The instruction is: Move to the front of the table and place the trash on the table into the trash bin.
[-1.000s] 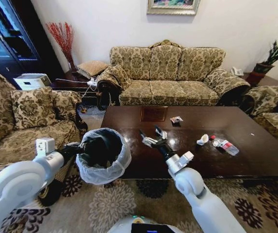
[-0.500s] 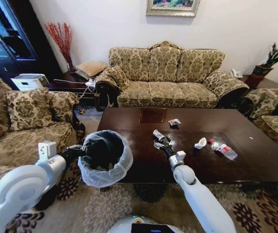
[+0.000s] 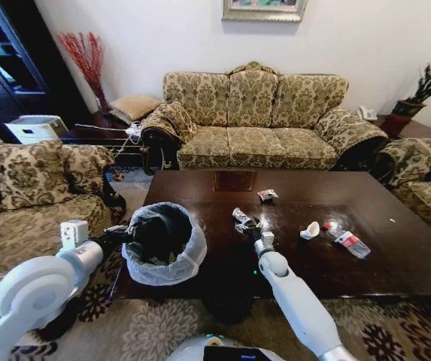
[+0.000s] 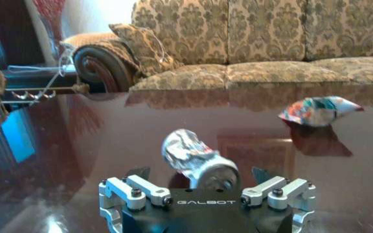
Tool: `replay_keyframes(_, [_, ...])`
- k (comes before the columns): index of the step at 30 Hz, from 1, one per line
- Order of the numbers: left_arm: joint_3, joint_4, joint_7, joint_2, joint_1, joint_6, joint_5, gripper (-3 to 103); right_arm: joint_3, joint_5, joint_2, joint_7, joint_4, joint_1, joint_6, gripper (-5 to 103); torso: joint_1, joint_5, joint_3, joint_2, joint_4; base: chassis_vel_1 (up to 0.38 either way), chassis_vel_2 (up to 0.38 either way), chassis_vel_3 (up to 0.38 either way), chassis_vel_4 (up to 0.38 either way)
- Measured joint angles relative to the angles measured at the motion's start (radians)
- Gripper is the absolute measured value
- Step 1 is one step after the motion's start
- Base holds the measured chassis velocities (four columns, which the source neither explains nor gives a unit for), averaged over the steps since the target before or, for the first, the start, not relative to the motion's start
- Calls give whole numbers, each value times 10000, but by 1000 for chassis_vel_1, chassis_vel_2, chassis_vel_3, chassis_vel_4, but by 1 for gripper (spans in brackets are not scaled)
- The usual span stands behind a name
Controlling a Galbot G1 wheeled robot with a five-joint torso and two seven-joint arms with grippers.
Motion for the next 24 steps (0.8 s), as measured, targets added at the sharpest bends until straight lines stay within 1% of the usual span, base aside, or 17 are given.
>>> replay_keyframes(1, [0,0,0,0,0,0,0,3,0,0,0,0,0,0,0,103,0,0,0,0,0,0,0,0,0])
replay_keyframes(3, [22,6,6,-9,-8,-1,-2,3,13,0,-8,29,-140,71,-89,96,10,2,4,-2,-1,0,0,0,0])
replay_keyframes(4, [22,6,6,-9,-8,-1,-2,3,13,0,-8,29,-140,71,-89,96,10,2,4,-2,-1,0,0,0,0])
replay_keyframes(7, [42,12,11,-38,-18,-9,-2,3,24,-10,-8,30,-371,175,-75,80,22,2,8,-5,-3,0,0,0,0])
replay_keyframes(8, [42,12,11,-38,-18,-9,-2,3,24,-10,-8,30,-371,175,-75,80,22,2,8,-5,-3,0,0,0,0])
replay_keyframes(11, [45,13,14,-60,-14,-15,0,3,27,-2,-8,20,-386,179,-48,64,15,2,6,-4,-3,0,0,0,0])
replay_keyframes(13, [46,12,16,-63,-11,-15,2,3,29,3,-14,17,-375,172,-42,64,12,1,5,-4,-2,0,0,0,0])
replay_keyframes(16, [46,13,17,-63,-5,-16,12,3,35,22,-44,-9,-304,133,-21,48,10,1,4,-3,-1,0,0,0,0])
replay_keyframes(17, [46,13,17,-63,-5,-16,12,3,35,22,-44,-9,-304,133,-21,48,10,1,4,-3,-1,0,0,0,0])
replay_keyframes(19, [27,14,20,-45,5,-18,15,3,48,52,-104,-48,-209,82,-2,44,13,1,6,-4,-2,0,0,0,0])
replay_keyframes(21, [-11,13,22,-31,21,-21,17,3,62,92,-138,-50,-109,31,7,44,15,3,6,-4,-3,0,0,0,0])
replay_keyframes(24, [-141,28,26,18,90,-25,18,3,140,181,-279,-81,657,-250,137,44,14,3,6,-4,-3,0,0,0,0])
